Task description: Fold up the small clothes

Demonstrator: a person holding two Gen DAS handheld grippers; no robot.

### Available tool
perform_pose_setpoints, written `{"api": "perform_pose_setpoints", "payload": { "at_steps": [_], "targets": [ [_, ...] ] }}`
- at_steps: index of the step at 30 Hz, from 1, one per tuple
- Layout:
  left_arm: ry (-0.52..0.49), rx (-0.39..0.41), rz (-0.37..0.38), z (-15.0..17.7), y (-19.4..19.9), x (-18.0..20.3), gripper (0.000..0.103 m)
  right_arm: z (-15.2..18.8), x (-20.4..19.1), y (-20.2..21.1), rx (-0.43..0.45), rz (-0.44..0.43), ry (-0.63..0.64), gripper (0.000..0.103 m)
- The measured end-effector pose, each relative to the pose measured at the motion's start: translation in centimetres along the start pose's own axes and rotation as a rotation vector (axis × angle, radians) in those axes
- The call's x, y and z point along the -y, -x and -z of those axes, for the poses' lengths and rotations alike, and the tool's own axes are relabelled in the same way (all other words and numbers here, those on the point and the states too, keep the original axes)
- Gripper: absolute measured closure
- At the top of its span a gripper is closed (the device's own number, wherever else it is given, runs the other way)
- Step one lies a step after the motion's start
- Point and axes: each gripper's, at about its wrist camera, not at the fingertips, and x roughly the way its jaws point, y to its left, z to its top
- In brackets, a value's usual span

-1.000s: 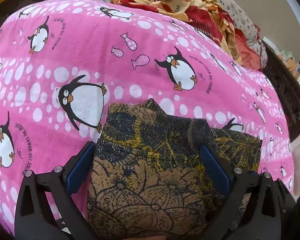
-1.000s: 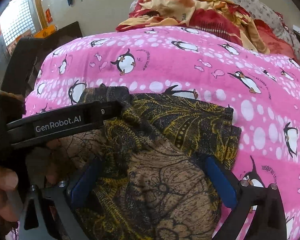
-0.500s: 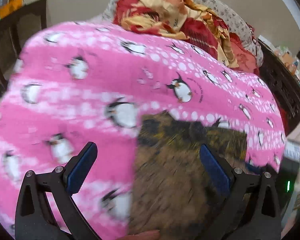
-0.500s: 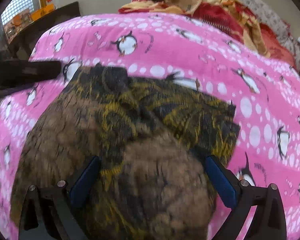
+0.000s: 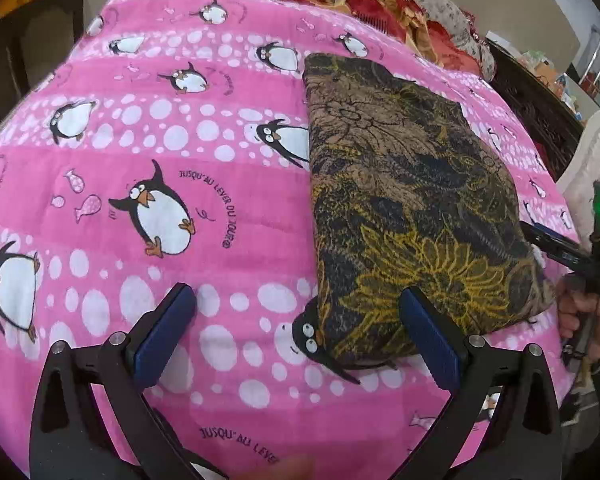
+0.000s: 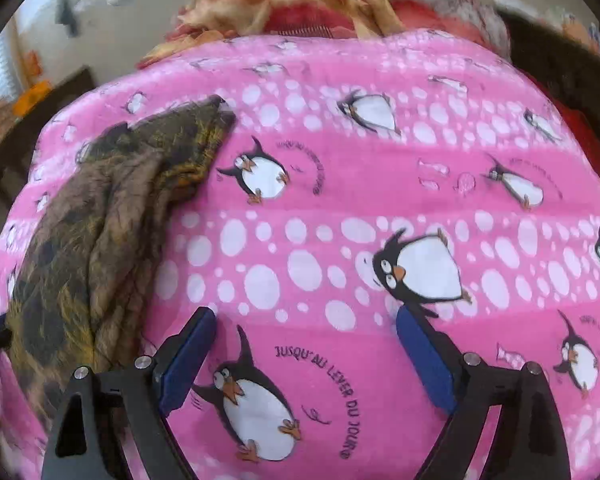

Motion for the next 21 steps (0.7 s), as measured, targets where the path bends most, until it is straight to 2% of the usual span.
{"api": "perform_pose_setpoints", "payload": {
  "at_steps": [1,5,8,9,11,14,18,19,21],
  "targets": [
    [0.007,0.012,0.004,0.2,0.0,0.0,0.001,0.1,-0.4,0.1,-0.004,-0.011,0.015,0.0],
    [0.033,0.04,0.017,0.8,0.2,-0.3,0.001,-0.1,-2.9,-1.1,-0.063,0.11,0.12,0.0],
    [0.038,0.047,0.054,1.5,0.7,-0.2,0.001,-0.1,-3.1,-0.9,-0.059,0.119,0.119,0.0],
    [0.028,0.045,0.084,1.9,1.0,0.0,0.001,0.0,-2.9,-0.7,-0.055,0.109,0.11,0.0],
    [-0.011,0.031,0.189,2.6,1.4,0.7,0.001,-0.2,-3.0,-0.6,-0.049,0.108,0.108,0.0],
    [-0.021,0.029,0.246,2.4,1.7,0.8,0.001,-0.2,-3.3,-0.6,-0.046,0.121,0.116,0.0],
    [0.074,0.023,0.26,0.7,1.6,0.2,0.001,0.2,-2.8,-0.7,-0.043,0.109,0.108,0.0],
    [0.098,0.026,0.238,0.0,1.7,0.1,0.001,0.1,-2.8,-0.8,-0.042,0.106,0.105,0.0],
    [0.107,0.042,0.148,-1.4,2.1,0.7,0.001,0.0,-2.5,-0.8,-0.043,0.1,0.101,0.0]
  ]
}}
